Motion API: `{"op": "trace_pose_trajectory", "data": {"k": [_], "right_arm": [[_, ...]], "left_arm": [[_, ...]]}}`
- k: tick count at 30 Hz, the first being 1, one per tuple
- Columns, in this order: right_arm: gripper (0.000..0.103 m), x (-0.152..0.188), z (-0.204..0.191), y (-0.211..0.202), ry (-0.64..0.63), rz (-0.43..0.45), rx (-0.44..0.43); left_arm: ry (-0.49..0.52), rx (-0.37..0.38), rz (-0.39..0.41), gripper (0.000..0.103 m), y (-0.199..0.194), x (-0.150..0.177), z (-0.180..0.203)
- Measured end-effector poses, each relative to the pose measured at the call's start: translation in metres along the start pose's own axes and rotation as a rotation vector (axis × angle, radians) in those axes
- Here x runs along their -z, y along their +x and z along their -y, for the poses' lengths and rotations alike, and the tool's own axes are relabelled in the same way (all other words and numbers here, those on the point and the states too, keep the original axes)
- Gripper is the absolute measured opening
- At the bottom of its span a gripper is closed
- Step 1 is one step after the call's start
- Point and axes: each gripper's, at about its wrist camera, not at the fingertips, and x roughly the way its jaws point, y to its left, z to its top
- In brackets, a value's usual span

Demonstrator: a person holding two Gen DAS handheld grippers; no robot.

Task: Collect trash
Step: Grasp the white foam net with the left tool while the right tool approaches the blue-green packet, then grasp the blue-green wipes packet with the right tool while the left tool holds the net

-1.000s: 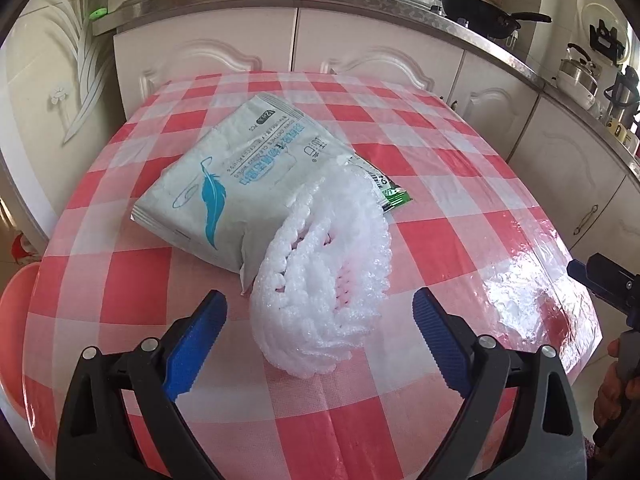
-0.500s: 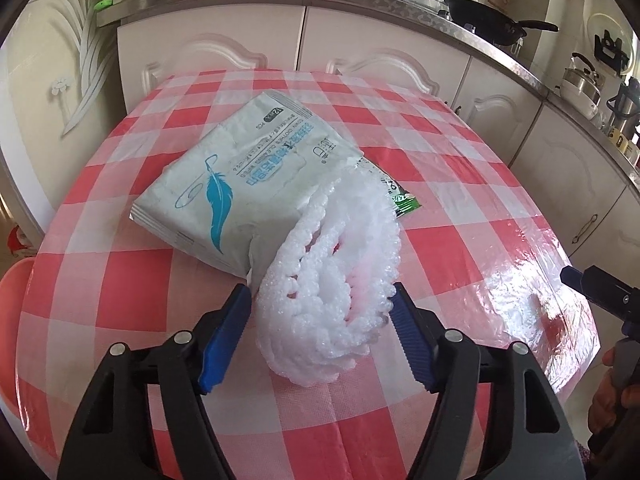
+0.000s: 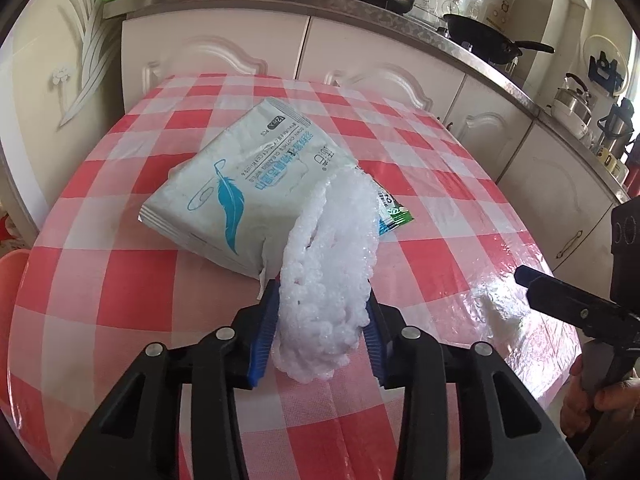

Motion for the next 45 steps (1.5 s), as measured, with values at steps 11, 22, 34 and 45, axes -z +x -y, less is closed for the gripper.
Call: {"op": "trace_pose_trajectory", "data": {"k": [11,22,34,45], "right_arm": [[0.099,-0.04,-0.031,0.056,-0.135,-0.044,0.019],[0.09,-0.063,-0.05,0.108,-0.271,-0.12,0.094],[0.081,-0.068,-0.055,0.131,-0.343,-0.155,0.183],[0.066,-0.064,-0.06,0.129,-0.392,-0.135,0.26]], "left_arm": [[-0.028,0.014,0.066,0.038,-0.028,-0.003,-0.012],[-0.059,-0.028,0.129,0.038,-0.054,-0.007,-0.037],[-0.119,-0.034,0.152,0.038,-0.062,-0.003,-0.061],[-0.152,-0.036,0.157,0.038,-0.064,0.002,-0.074]]}}
